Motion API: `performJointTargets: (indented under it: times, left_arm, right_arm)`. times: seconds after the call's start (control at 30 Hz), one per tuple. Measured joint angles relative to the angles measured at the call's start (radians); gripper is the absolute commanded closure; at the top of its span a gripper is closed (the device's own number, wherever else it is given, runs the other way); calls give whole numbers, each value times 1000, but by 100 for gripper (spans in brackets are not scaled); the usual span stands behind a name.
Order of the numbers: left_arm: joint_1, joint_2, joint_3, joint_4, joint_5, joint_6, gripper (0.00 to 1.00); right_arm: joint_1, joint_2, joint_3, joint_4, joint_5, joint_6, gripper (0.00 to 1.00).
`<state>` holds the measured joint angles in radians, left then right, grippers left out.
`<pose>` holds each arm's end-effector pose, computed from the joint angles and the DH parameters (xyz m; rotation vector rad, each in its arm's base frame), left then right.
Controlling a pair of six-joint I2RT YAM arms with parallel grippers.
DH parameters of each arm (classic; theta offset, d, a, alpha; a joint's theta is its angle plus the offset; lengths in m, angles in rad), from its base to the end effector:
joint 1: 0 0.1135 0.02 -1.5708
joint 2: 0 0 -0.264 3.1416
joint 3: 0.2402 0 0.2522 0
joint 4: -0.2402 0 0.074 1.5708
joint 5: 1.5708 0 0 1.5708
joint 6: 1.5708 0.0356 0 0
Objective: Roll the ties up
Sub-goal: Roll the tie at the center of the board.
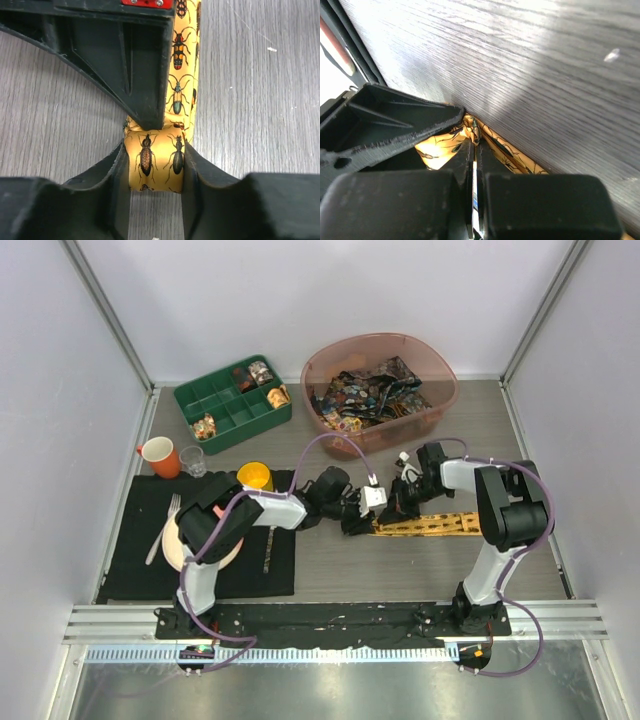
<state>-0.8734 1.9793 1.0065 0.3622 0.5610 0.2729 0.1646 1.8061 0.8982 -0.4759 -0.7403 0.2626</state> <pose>0.2409 -0.3170 0.1274 1.4745 1.6742 -0.9470 0.2903 0.0726 0.1155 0.0367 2.9017 1.1573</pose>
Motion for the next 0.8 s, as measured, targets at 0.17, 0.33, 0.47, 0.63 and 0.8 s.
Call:
performJointTargets:
  times: [0.17, 0.33, 0.47, 0.63, 0.8]
  left_arm:
    - [-9, -33, -25, -21, -58, 66, 81]
    - [-16, -58, -31, -71, -95, 127, 82]
    - [-19, -60, -16, -102, -101, 155, 82]
    - [-24, -60, 5, -143, -107, 182, 80]
    - [-26, -59, 19, -171, -109, 208, 78]
  right_arm:
    - [11, 7, 24, -24, -3, -21, 89]
    - [3, -3, 48, -67, -6, -63, 70]
    - [-26, -61, 48, -114, -34, -75, 54]
    - [-9, -129, 23, -74, -97, -22, 52]
    - [46, -121, -6, -9, -115, 37, 54]
